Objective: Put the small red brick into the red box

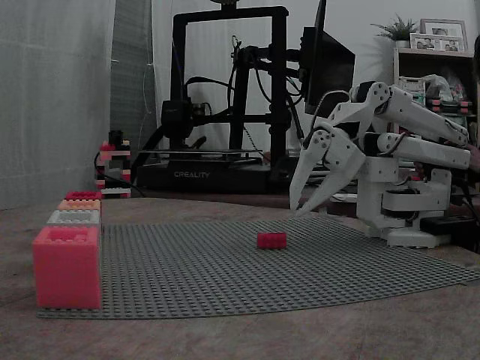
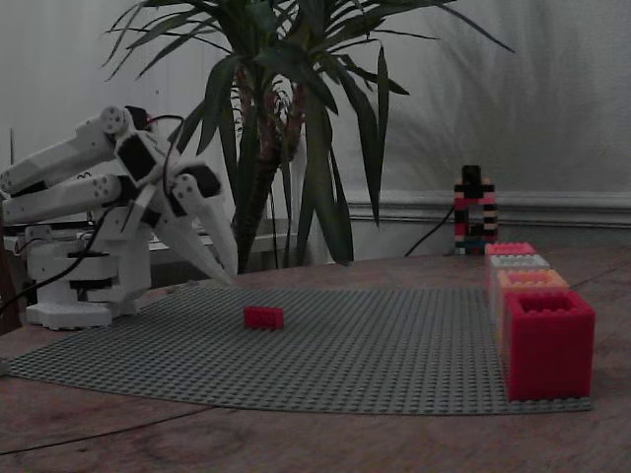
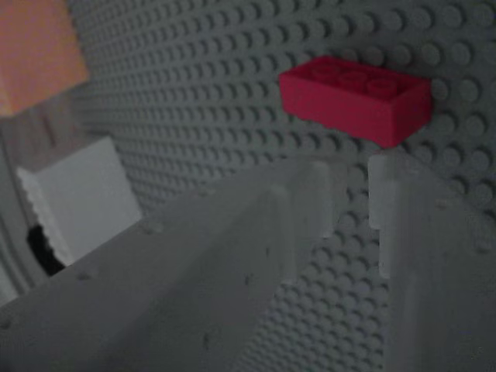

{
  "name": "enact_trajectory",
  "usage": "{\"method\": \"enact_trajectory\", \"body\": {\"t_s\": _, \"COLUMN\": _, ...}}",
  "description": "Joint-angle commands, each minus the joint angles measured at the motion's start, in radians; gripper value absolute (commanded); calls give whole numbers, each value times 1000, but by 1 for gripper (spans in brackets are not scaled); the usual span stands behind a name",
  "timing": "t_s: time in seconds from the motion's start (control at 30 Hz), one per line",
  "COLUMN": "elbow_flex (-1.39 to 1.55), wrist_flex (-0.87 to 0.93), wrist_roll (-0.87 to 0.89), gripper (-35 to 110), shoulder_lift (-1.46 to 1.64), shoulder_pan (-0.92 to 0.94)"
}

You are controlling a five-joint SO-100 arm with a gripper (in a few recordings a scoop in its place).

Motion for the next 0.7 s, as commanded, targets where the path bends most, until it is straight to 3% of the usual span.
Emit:
{"method": "enact_trajectory", "body": {"t_s": 0.0, "elbow_flex": -5, "wrist_flex": 32, "wrist_roll": 3, "gripper": 0, "shoulder_lift": 11, "shoulder_pan": -51}}
{"method": "enact_trajectory", "body": {"t_s": 0.4, "elbow_flex": -6, "wrist_flex": 29, "wrist_roll": 5, "gripper": 0, "shoulder_lift": 5, "shoulder_pan": -51}}
{"method": "enact_trajectory", "body": {"t_s": 0.67, "elbow_flex": -293, "wrist_flex": -112, "wrist_roll": -118, "gripper": 0, "shoulder_lift": -489, "shoulder_pan": -21}}
